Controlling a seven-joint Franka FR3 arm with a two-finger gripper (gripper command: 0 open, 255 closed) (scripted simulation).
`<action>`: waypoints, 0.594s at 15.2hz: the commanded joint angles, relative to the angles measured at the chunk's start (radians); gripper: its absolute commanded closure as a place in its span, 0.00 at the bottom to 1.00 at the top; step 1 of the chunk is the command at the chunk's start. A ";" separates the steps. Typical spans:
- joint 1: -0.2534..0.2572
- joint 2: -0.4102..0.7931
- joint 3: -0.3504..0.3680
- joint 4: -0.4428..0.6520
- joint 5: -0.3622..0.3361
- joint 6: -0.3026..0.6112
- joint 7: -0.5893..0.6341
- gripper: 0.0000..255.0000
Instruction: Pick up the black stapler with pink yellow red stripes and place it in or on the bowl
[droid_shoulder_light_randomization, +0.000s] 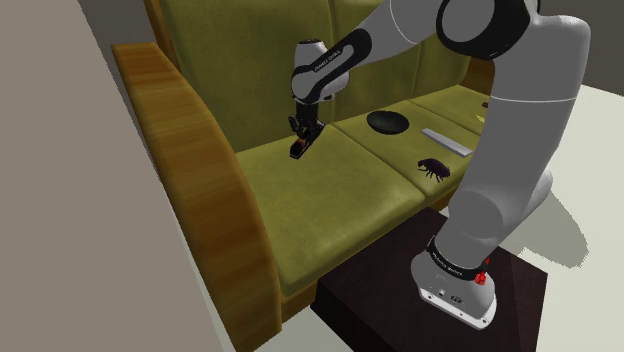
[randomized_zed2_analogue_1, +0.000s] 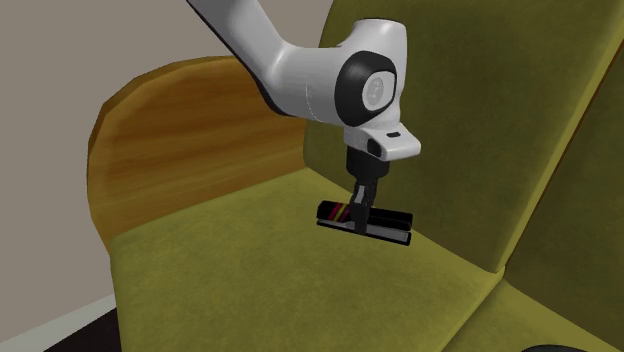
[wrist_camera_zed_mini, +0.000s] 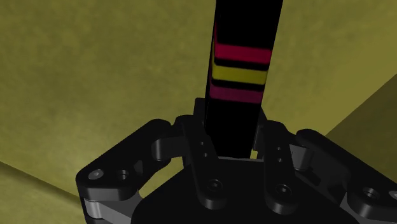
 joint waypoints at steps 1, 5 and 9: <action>0.000 0.002 0.000 0.001 0.000 0.001 -0.001 1.00; -0.001 -0.023 0.003 0.008 0.006 -0.032 -0.005 1.00; -0.003 -0.054 0.006 0.025 0.015 -0.078 -0.012 1.00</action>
